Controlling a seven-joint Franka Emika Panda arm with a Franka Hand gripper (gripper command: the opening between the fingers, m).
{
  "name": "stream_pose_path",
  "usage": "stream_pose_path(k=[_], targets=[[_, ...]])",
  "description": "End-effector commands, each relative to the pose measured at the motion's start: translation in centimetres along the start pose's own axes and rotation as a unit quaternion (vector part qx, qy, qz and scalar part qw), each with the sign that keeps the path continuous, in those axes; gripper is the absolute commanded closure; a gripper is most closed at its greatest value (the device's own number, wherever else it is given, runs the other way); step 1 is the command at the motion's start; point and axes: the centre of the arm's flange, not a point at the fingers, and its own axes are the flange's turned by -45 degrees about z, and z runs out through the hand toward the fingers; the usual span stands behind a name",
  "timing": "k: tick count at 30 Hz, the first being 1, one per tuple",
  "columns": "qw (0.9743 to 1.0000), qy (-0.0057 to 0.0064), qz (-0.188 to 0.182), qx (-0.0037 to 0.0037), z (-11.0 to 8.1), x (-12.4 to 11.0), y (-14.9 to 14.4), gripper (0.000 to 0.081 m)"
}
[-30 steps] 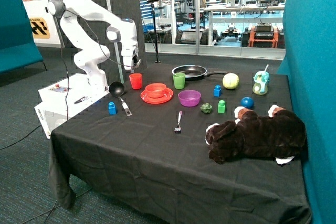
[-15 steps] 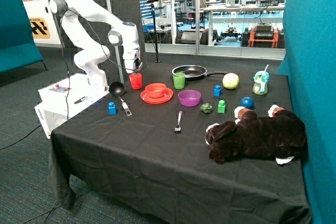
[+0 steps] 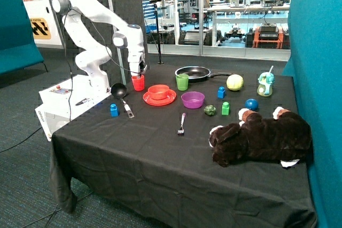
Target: Place the bowl on the plate and the cup in the bowl matching the color
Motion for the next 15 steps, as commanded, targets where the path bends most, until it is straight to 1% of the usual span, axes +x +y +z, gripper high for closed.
stream_pose_path(k=[1,7,15], targets=[[1.0000,-0.0005,0.001,0.00009,0.2,-0.7,0.7,0.0211],[1.0000,-0.0005,0.001,0.00009,0.6,-1.8,0.9,0.0220],[1.0000,-0.0005,0.002,0.00009,0.8,-2.2,1.0,0.0260]])
